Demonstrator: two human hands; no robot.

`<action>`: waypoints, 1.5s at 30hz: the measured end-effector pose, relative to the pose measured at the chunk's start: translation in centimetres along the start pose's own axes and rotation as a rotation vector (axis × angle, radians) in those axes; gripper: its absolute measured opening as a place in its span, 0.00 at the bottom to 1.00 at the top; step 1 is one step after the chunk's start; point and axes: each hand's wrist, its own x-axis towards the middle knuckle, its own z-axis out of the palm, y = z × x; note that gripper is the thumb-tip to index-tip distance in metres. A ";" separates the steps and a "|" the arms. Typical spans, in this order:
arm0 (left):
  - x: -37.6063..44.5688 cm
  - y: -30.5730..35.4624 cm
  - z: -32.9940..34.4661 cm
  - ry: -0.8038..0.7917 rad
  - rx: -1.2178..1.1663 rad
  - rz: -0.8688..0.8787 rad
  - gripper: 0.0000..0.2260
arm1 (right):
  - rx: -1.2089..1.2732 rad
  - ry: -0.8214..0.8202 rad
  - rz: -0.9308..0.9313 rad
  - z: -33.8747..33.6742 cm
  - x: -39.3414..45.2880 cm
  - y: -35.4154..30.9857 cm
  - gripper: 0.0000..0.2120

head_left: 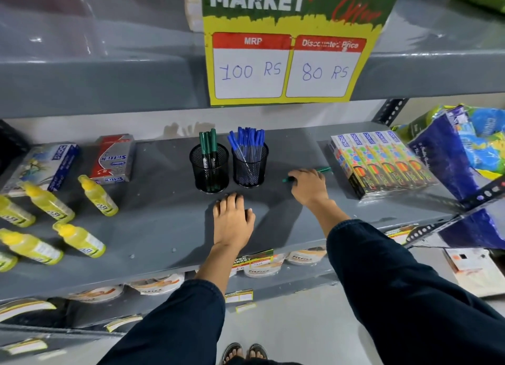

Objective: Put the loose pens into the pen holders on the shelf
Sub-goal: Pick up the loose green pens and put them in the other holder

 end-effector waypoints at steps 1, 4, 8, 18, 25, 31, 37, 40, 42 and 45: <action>0.0 0.0 0.0 0.002 -0.001 0.002 0.15 | -0.007 0.066 -0.019 0.0 -0.4 -0.1 0.16; 0.0 0.0 0.0 0.002 0.008 0.005 0.15 | -0.003 0.148 -0.077 0.4 -1.9 -0.6 0.12; -0.1 0.0 -0.1 -0.003 -0.004 0.002 0.14 | 0.044 0.170 -0.126 1.0 -3.4 -0.8 0.11; -0.2 -0.2 -0.5 -0.020 -0.042 0.013 0.16 | 0.340 0.040 0.527 -0.7 -4.2 -1.6 0.25; -1.7 -1.8 -1.9 0.013 -0.071 -0.024 0.16 | 0.545 0.091 0.408 -2.3 -3.8 -3.3 0.04; -3.1 -4.5 -3.5 0.080 -0.022 -0.123 0.12 | 0.948 0.304 0.031 -6.5 -3.6 -9.6 0.21; -3.4 -5.9 -3.8 0.086 -0.011 -0.204 0.11 | 1.052 0.442 -0.292 -7.1 -2.0 -16.5 0.21; -3.4 -5.8 -3.7 0.090 -0.040 -0.218 0.11 | 0.970 0.493 -0.336 -6.5 -1.3 -18.6 0.18; -3.4 -5.9 -3.7 0.101 -0.047 -0.218 0.10 | 0.846 0.502 -0.371 -5.6 -0.9 -19.3 0.18; -3.4 -5.9 -3.8 0.108 -0.041 -0.216 0.11 | 0.638 0.403 -0.436 -4.2 -0.4 -19.5 0.23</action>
